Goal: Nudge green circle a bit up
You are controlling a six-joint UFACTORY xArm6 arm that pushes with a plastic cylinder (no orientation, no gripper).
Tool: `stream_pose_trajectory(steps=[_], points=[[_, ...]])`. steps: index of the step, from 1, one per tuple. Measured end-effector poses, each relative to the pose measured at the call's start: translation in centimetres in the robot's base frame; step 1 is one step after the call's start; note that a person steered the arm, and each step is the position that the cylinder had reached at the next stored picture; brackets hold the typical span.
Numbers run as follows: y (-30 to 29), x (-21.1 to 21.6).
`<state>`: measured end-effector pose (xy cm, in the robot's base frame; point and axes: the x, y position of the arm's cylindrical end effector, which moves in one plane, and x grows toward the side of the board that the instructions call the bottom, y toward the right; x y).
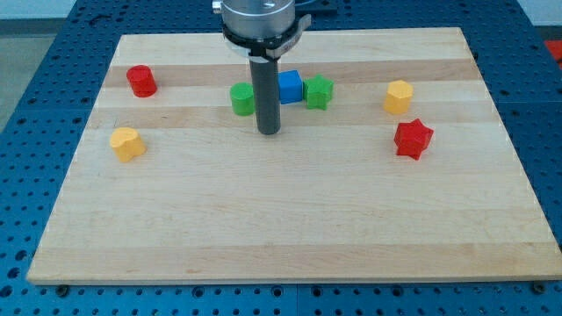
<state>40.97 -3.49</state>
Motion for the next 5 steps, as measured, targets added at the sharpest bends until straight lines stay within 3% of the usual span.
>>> stream_pose_trajectory(steps=[3, 4, 5], points=[[-3.1, -2.4], [-1.9, -4.9], [1.2, -3.3]])
